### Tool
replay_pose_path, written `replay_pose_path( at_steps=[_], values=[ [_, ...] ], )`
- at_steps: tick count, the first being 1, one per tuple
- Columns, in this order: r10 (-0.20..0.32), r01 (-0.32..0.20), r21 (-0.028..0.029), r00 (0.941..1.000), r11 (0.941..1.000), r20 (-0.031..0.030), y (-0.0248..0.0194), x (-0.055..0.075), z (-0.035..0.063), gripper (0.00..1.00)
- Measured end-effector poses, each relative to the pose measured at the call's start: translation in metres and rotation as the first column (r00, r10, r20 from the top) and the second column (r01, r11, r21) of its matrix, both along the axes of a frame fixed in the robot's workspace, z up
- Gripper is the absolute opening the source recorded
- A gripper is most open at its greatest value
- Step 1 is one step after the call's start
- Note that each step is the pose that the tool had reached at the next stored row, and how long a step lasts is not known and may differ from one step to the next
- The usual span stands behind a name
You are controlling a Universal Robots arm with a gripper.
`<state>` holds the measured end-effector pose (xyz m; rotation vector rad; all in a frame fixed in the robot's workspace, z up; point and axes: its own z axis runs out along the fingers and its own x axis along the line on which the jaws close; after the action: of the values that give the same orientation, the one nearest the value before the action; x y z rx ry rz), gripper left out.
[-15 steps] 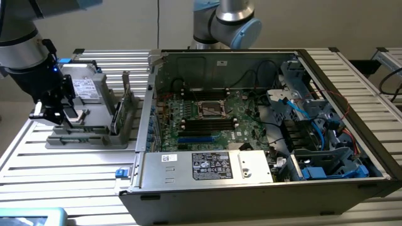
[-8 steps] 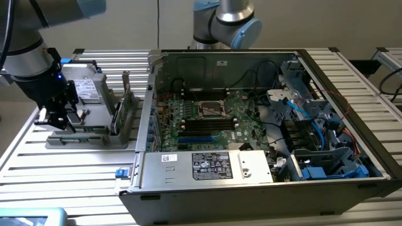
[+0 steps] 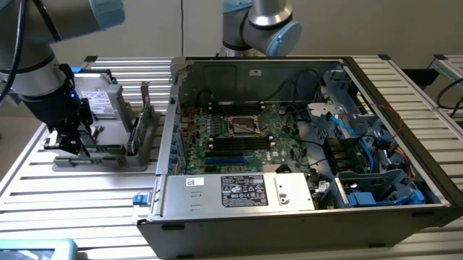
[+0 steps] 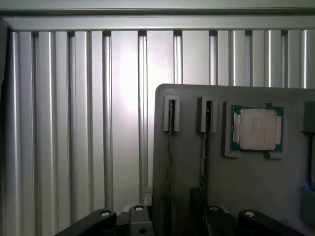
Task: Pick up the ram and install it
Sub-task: 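Pick up the ram and move it above insertion slot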
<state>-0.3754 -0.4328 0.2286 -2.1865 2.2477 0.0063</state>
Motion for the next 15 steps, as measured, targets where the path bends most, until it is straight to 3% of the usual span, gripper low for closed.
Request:
replay_pose_path(
  at_steps=[15],
  values=[
    [0.000,0.000,0.0009,1.0000,1.0000,-0.0002,-0.0003,0.002,-0.0229,0.42]
  ],
)
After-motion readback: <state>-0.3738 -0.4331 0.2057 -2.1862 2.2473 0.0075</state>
